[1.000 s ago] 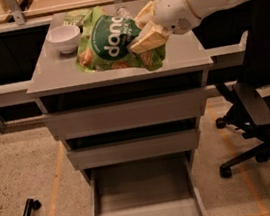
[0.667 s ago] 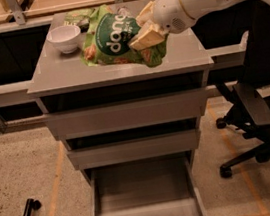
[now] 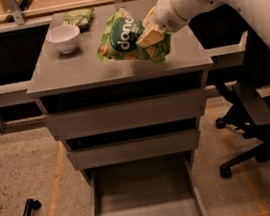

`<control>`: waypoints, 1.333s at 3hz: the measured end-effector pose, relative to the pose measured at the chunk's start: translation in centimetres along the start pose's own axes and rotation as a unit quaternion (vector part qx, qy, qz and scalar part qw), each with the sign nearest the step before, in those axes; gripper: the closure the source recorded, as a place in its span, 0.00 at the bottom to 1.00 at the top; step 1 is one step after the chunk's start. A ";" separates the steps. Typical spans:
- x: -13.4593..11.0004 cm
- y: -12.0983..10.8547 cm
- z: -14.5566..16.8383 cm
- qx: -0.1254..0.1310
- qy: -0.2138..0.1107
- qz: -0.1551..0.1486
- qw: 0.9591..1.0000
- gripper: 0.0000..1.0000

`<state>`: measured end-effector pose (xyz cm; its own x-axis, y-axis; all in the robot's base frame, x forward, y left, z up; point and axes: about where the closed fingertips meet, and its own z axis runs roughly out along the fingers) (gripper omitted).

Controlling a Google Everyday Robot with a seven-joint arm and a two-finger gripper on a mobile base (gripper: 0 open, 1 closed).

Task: Pick green rice chip bag from bottom drawer and place on counter

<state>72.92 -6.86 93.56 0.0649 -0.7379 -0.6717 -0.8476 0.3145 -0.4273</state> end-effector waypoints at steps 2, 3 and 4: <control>3.6 -2.8 2.8 0.019 -0.003 0.032 0.999 0.15; 3.6 -2.7 3.1 0.016 -0.003 0.032 0.999 0.00; 3.6 -2.7 3.1 0.016 -0.003 0.032 0.999 0.00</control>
Offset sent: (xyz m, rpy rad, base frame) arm 0.0325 -0.0172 -0.0221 0.0304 0.0069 -0.0520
